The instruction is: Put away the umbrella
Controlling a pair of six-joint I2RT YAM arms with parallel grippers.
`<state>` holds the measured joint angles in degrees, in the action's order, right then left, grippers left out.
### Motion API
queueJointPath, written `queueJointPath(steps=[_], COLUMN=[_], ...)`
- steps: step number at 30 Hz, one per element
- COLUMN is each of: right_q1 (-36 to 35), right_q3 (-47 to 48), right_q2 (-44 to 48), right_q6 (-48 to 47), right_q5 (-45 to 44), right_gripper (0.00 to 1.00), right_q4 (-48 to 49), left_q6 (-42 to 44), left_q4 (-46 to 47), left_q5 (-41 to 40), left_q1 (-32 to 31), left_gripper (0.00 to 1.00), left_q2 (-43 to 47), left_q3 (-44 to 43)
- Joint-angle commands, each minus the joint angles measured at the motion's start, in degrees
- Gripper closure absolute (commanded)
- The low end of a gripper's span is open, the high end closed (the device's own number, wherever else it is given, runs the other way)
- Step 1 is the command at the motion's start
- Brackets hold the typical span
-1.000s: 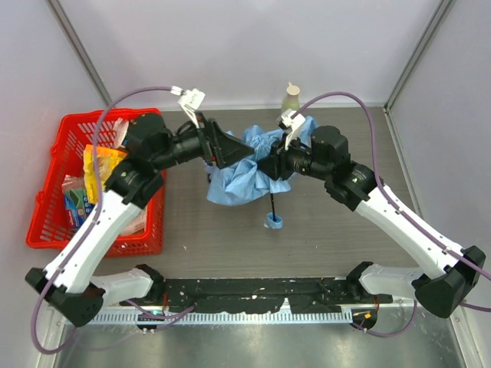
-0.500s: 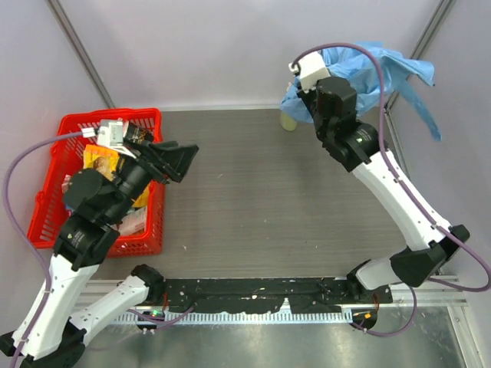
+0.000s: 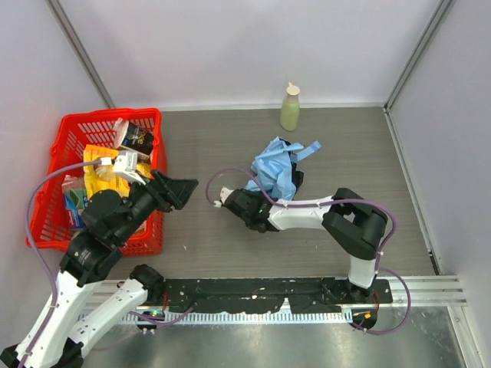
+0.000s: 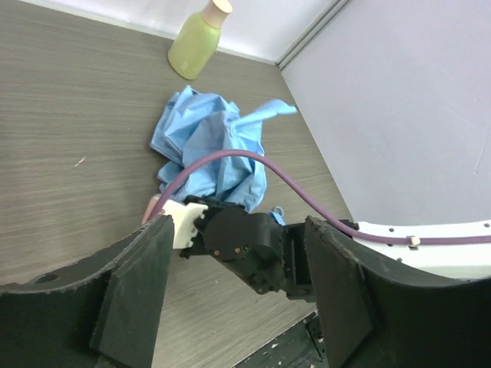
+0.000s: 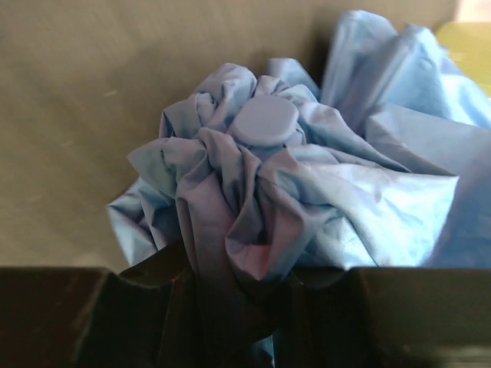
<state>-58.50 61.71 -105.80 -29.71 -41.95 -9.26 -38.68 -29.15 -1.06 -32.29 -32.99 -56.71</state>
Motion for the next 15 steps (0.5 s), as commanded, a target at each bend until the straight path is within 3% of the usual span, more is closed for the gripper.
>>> queueJointPath(steps=[1,10,15], right_q1=[0.67,5.32,9.89], right_q3=[-2.1,-1.42,-5.63], right_q2=[5.16,-1.42,-2.22], right_q6=[13.1,25.66,32.78], right_q5=[12.73,51.42,64.27], right_gripper=[0.99,0.99,0.99], right_q4=[-0.94,-9.64,-2.89], left_q6=[-2.36,-10.36,-16.6], left_q4=[-0.92,6.11,7.43], left_q5=[-1.23,5.19,8.43], left_q1=[-0.14,-0.14,-0.14], left_gripper=[0.32,0.37,0.42], left_q2=[1.44,4.78,-0.04], left_q3=[3.61,14.77,16.98])
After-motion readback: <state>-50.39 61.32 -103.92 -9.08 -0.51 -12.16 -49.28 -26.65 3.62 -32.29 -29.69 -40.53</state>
